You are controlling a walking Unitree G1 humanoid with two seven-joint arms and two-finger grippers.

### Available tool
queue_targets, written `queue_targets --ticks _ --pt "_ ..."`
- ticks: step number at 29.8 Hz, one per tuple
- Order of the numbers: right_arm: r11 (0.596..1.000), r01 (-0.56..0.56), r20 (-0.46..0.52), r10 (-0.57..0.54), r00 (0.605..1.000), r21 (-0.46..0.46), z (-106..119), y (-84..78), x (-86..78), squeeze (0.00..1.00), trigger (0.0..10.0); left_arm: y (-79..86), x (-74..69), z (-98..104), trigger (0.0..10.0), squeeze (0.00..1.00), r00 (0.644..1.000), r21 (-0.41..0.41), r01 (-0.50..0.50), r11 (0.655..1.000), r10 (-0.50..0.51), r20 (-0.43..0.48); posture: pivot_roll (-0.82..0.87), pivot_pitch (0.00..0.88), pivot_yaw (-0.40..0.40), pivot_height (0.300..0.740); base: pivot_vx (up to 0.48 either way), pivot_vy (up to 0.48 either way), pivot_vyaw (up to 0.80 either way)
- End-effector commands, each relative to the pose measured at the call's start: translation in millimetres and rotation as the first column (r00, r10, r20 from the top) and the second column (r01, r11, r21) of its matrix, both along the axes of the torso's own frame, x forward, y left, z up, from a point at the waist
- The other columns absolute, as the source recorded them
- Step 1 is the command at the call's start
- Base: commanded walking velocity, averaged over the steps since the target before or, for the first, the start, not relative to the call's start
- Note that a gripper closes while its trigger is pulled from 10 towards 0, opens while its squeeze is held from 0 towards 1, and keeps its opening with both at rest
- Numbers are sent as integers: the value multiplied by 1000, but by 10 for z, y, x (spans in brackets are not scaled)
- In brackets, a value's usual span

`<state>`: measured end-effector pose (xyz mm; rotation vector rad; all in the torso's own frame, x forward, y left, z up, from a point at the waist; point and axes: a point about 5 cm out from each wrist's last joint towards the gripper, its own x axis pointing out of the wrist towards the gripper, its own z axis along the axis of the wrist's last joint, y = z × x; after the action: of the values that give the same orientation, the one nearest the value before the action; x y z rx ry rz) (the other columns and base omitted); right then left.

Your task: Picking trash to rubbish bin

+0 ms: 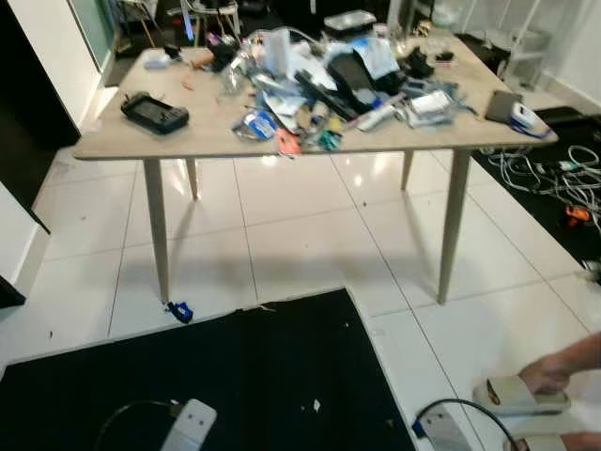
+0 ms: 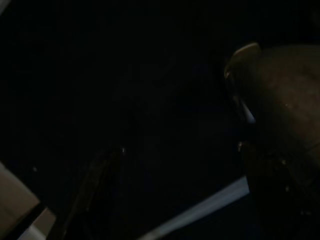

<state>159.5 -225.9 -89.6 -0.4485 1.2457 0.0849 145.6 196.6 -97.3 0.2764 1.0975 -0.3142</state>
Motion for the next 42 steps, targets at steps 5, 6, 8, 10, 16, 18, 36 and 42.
queue_targets --ticks 5,6,8,10,16,18,36,42 --pt "999 20 -5 -20 1000 -26 -7 -85 -65 0 10000 -33 3 -4 10000 0 1000 -9 8 1000 -8 -2 11 97 79 740 399 0 -315" --pt "999 24 0 -24 1000 -25 -7 -84 -64 0 10000 -32 2 -4 10000 0 1000 -9 8 1000 -8 -3 11 97 79 740 398 0 0" --pt "999 31 3 -31 1000 -25 -8 -82 -66 0 10000 -29 1 -4 10000 0 1000 -8 10 1000 -10 -4 9 93 81 740 398 0 0" --pt "999 49 9 -48 999 -25 -9 -82 -69 0 10000 -28 2 -3 10000 0 1000 -8 10 1000 -10 -4 9 93 81 740 401 0 0" --pt "955 292 116 -285 952 -54 -13 -116 -110 0 10000 -26 2 -3 10000 0 1000 -7 11 1000 -11 -5 11 96 82 740 399 0 0" --pt "934 349 163 -333 929 -80 -5 -130 -113 0 10000 -23 0 -3 10000 0 1000 -6 11 1000 -11 -5 8 99 83 740 398 0 0" --pt "735 675 998 -32 -51 58 2868 -1881 1121 0 10000 -20 -9 -6 10000 0 1000 -7 7 1000 -7 -6 -16 107 91 740 332 0 0" --pt "958 236 941 -80 -330 165 3658 -1375 1526 0 10000 -41 -5 -9 10000 0 1000 -14 -5 1000 4 -7 -17 103 90 740 0 0 0"
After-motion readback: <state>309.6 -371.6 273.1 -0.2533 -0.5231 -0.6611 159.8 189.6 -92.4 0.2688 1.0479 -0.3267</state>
